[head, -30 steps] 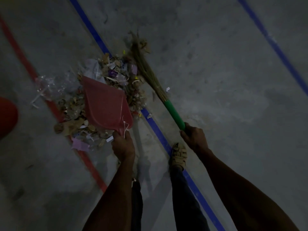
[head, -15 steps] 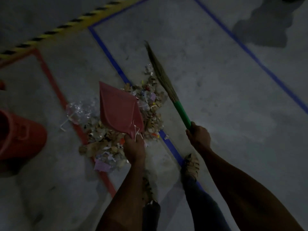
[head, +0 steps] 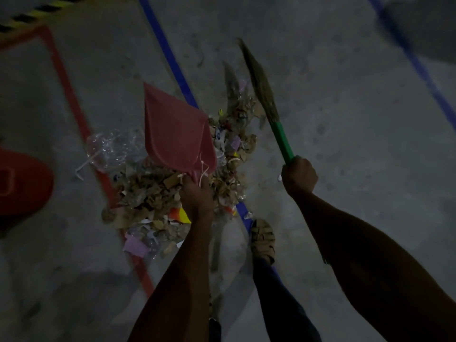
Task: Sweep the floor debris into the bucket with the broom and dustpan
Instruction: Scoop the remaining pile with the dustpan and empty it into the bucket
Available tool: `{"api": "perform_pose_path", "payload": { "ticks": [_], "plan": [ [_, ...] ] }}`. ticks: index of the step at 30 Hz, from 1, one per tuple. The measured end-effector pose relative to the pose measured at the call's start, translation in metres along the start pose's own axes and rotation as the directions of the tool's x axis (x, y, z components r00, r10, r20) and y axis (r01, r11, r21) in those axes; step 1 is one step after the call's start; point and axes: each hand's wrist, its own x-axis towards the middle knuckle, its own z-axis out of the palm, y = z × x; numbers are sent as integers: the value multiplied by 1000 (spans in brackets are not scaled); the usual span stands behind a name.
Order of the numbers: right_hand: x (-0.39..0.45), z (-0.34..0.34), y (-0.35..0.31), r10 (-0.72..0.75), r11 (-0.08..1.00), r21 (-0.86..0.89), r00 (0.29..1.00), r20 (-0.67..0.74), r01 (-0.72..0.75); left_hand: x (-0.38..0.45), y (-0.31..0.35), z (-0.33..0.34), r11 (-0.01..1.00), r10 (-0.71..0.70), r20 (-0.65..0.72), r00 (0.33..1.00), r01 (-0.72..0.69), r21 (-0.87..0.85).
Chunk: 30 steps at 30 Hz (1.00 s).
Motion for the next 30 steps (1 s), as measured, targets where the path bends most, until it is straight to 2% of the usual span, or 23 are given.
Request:
{"api": "perform_pose_path", "payload": {
  "ticks": [4,9,14,20,23,30],
  "plan": [
    [59,4,-7,-40,993,-105,999,32,43,12,6,32,1000,-26,-8,1000,26,1],
    [88,13,1,-133,960,-221,976,172,170,15,5,56,996,-86,-2,996,86,-1],
    [58,21,12,-244,930,-188,915,321,315,9,-1,51,996,-94,1,996,94,5],
    [-1,17,14,-334,906,-137,874,353,401,1,-20,20,996,-93,-8,996,93,-3],
    [-31,20,11,-297,931,-99,888,351,350,-3,-30,-2,997,-77,-17,997,77,-29],
    [-71,38,18,-129,992,41,955,269,122,-13,-70,-44,1000,-31,-26,999,31,-3]
  ]
}}
